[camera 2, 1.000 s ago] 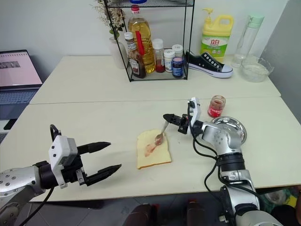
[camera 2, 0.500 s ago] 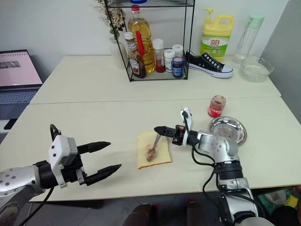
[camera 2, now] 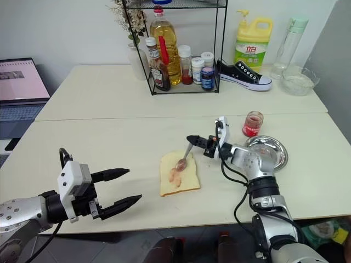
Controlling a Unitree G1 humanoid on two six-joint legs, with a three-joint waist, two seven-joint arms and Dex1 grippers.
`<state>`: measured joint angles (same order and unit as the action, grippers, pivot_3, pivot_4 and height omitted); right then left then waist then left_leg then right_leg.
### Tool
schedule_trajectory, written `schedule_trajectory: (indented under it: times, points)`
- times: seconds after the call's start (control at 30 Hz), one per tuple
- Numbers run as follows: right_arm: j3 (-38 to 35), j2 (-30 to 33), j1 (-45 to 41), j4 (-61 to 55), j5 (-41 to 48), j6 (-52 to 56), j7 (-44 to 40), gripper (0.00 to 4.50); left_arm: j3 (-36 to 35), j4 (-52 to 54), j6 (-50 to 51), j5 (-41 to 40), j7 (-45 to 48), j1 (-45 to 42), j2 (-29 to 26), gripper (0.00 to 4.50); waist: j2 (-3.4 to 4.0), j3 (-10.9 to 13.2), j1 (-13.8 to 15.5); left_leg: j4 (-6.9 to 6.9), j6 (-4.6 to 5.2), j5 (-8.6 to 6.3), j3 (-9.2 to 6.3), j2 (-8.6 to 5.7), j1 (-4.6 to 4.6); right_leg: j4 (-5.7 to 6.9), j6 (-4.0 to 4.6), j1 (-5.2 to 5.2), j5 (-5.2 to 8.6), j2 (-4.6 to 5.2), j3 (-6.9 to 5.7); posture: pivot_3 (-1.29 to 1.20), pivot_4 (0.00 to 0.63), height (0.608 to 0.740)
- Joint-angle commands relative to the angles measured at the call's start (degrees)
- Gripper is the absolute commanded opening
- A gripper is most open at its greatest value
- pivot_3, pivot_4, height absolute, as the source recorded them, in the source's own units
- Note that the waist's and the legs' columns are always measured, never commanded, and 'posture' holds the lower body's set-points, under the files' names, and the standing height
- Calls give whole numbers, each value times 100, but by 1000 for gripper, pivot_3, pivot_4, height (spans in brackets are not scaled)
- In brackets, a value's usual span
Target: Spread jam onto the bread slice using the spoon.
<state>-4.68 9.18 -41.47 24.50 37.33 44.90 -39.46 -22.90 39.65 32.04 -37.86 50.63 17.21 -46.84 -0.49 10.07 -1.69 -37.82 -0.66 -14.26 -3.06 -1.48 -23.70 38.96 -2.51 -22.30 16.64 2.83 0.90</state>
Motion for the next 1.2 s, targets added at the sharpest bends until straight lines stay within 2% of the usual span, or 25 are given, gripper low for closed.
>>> schedule_trajectory:
  times: [0.03, 0.17, 0.27, 0.4, 0.73, 0.97, 1.2]
  points:
    - [-268, -12, -162, 41, 24, -116, 81, 25, -98, 102, -114, -21, 5, -51, -33, 4500, 0, 0, 1, 0, 0, 0, 0, 0, 0, 0, 0, 0, 0, 0, 0, 0, 150, 740]
    - [-366, 76, -107, -371, 393, 557, -117, 25, -98, 90, -137, -14, 45, -44, -38, 4500, 1, 1, 1, 0, 0, 0, 0, 0, -1, 0, 0, 0, 0, 1, 2, 0, 150, 740]
    - [-192, 249, 108, -822, 627, 1150, -434, 25, -93, 74, -146, -12, 67, -55, -47, 4500, 1, 1, 1, 0, 0, 0, 0, 0, -1, 0, 0, 0, 0, 1, 2, 0, 150, 740]
    - [39, 351, 372, -1188, 650, 1417, -634, 25, -87, 65, -156, -9, 89, -61, -55, 4500, 1, 1, -1, 1, 1, 0, -2, 0, -1, -2, 0, 1, 0, 3, 4, 0, 150, 740]
    - [595, 237, 636, -1178, 49, 756, -738, 25, -97, 76, -154, 3, 104, -62, -56, 4500, 1, 0, -4, 1, 1, 0, -1, 1, -1, -2, 0, 0, 0, 3, 4, 0, 150, 740]
    - [203, -203, 134, -641, 22, 445, -262, 25, -123, 122, -132, -11, 77, -44, -56, 4500, 1, 1, -2, 1, 0, 0, -1, 2, 1, 0, 0, 0, 0, 1, 2, 0, 150, 740]
    - [-22, -402, -19, -399, -71, 273, 67, 25, -114, 143, -129, -13, 38, -32, -35, 4500, 1, 1, 0, 1, 0, 0, -2, 1, 0, -2, 0, 0, 0, 1, 4, 0, 150, 740]
